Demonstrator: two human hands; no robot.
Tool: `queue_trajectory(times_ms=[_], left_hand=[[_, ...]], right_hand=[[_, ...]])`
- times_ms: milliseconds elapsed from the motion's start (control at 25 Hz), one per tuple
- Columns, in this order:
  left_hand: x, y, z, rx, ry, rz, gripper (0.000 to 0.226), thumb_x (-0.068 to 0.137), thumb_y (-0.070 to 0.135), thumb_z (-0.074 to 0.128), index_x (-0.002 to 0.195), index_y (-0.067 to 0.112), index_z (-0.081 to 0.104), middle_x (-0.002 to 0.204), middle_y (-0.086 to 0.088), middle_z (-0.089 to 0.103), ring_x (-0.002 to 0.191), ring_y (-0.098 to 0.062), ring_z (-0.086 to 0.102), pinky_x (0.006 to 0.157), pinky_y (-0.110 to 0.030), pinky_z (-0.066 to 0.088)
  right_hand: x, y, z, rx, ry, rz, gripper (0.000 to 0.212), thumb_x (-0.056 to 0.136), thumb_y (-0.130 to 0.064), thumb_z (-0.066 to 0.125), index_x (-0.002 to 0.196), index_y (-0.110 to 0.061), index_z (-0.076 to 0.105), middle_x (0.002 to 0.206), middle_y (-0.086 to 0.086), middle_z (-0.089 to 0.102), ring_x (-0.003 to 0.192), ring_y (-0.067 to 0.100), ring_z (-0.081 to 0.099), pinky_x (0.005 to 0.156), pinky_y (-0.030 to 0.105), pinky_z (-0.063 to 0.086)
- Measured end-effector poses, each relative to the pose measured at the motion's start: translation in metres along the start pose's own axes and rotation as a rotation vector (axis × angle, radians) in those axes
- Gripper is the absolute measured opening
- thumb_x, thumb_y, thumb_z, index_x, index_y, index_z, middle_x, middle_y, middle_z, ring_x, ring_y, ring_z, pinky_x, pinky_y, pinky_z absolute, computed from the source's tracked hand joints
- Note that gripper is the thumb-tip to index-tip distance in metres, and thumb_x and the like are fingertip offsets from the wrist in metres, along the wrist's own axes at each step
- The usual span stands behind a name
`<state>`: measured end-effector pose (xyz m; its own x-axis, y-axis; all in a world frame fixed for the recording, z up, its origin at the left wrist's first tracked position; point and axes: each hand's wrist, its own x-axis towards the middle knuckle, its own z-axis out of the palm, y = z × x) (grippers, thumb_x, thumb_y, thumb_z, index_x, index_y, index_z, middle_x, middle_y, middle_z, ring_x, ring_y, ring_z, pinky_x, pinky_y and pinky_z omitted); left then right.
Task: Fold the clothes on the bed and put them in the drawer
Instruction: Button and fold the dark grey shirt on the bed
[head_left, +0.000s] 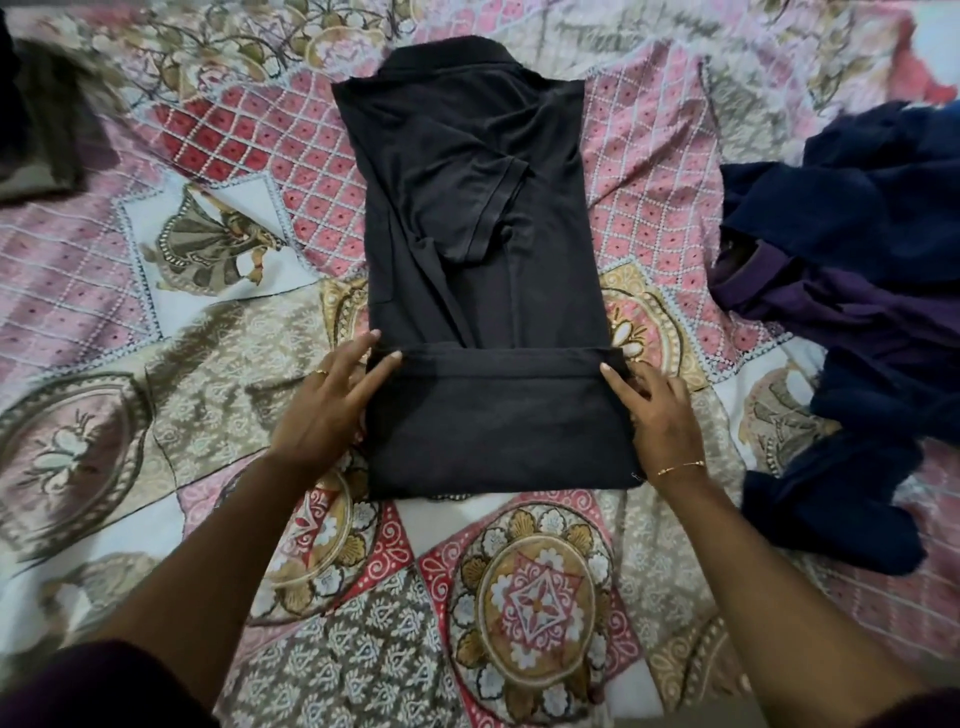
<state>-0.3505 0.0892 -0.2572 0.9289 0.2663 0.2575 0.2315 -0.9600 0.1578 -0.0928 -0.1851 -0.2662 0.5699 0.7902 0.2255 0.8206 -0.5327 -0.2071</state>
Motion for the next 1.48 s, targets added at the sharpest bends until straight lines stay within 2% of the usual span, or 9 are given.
queue_trajectory(times_ms=[80, 200, 400, 560, 760, 880, 1040, 1280, 1480], left_hand=[[-0.001, -0.006, 0.002, -0.044, -0.016, 0.154, 0.058, 0.083, -0.002, 0.051, 0.138, 0.008, 0.035, 0.140, -0.017, 0.042, 0.138, -0.031, 0.027, 0.101, -0.041, 0.040], [-0.005, -0.010, 0.004, -0.145, -0.144, 0.156, 0.073, 0.074, -0.007, 0.066, 0.137, 0.005, 0.034, 0.144, -0.011, 0.040, 0.145, -0.010, 0.000, 0.087, -0.036, 0.052], [-0.001, -0.013, 0.001, -0.092, -0.259, 0.205, 0.061, 0.079, 0.024, 0.038, 0.139, 0.016, 0.035, 0.143, -0.020, 0.041, 0.132, -0.036, 0.038, 0.085, -0.044, 0.052], [0.003, -0.012, 0.002, -0.160, -0.229, 0.189, 0.044, 0.095, 0.037, 0.032, 0.133, 0.018, 0.046, 0.137, -0.020, 0.048, 0.125, -0.038, 0.047, 0.099, -0.040, 0.042], [0.058, -0.020, -0.029, -0.688, -0.284, -0.589, 0.047, 0.091, 0.033, 0.042, 0.109, -0.004, 0.064, 0.106, -0.025, 0.065, 0.095, -0.037, 0.063, 0.082, -0.044, 0.050], [0.108, -0.033, -0.033, -0.940, -0.377, -0.934, 0.034, 0.099, 0.033, 0.043, 0.111, 0.004, 0.055, 0.107, -0.022, 0.061, 0.088, -0.040, 0.062, 0.071, -0.049, 0.056], [0.128, -0.040, -0.025, -0.803, -0.515, -0.984, 0.046, 0.099, 0.037, 0.039, 0.128, 0.002, 0.050, 0.120, -0.021, 0.057, 0.101, -0.042, 0.060, 0.083, -0.054, 0.052], [0.118, -0.031, -0.018, -0.909, -0.320, -1.160, 0.035, 0.099, 0.034, 0.042, 0.105, 0.003, 0.057, 0.096, -0.017, 0.060, 0.066, -0.032, 0.061, 0.045, -0.035, 0.056], [0.101, -0.047, -0.016, -0.097, -0.025, -0.733, 0.032, 0.094, 0.017, 0.053, 0.123, 0.006, 0.049, 0.112, -0.023, 0.061, 0.090, -0.041, 0.061, 0.065, -0.040, 0.044]], right_hand=[[0.005, 0.008, -0.002, -0.038, -0.048, -0.062, 0.056, 0.080, 0.002, 0.035, 0.129, -0.021, 0.053, 0.119, 0.015, 0.057, 0.088, 0.028, 0.038, 0.068, 0.042, 0.055], [0.015, 0.022, -0.009, -0.042, -0.125, -0.235, 0.051, 0.085, -0.006, 0.038, 0.133, -0.023, 0.042, 0.132, 0.010, 0.041, 0.091, 0.035, 0.050, 0.072, 0.043, 0.054], [0.034, 0.030, -0.012, -0.142, -0.203, -0.429, 0.054, 0.080, -0.001, 0.035, 0.132, -0.011, 0.045, 0.139, 0.009, 0.045, 0.081, 0.031, 0.053, 0.074, 0.037, 0.052], [0.031, 0.018, -0.006, 0.070, -0.165, -0.226, 0.047, 0.081, 0.004, 0.035, 0.116, -0.004, 0.064, 0.123, 0.013, 0.061, 0.087, 0.029, 0.051, 0.089, 0.033, 0.037], [0.090, 0.000, -0.020, 0.456, -0.403, 0.357, 0.028, 0.091, 0.008, 0.043, 0.116, 0.010, 0.057, 0.119, 0.028, 0.056, 0.114, 0.043, 0.049, 0.086, 0.027, 0.035], [0.130, -0.005, -0.008, 0.389, -0.492, 0.590, 0.034, 0.098, -0.017, 0.045, 0.117, 0.008, 0.056, 0.121, 0.028, 0.056, 0.112, 0.037, 0.053, 0.082, 0.032, 0.037], [0.141, -0.011, 0.006, 0.193, -0.454, 0.615, 0.047, 0.098, -0.034, 0.041, 0.108, 0.008, 0.062, 0.117, 0.031, 0.058, 0.106, 0.041, 0.054, 0.082, 0.036, 0.040], [0.113, -0.008, 0.013, 0.147, -0.098, 0.490, 0.037, 0.098, -0.025, 0.039, 0.105, 0.004, 0.059, 0.099, 0.032, 0.061, 0.090, 0.044, 0.057, 0.071, 0.043, 0.042], [0.115, 0.012, 0.005, 0.049, 0.039, 0.144, 0.044, 0.083, 0.007, 0.055, 0.125, -0.006, 0.056, 0.102, 0.028, 0.055, 0.078, 0.042, 0.057, 0.063, 0.042, 0.048]])
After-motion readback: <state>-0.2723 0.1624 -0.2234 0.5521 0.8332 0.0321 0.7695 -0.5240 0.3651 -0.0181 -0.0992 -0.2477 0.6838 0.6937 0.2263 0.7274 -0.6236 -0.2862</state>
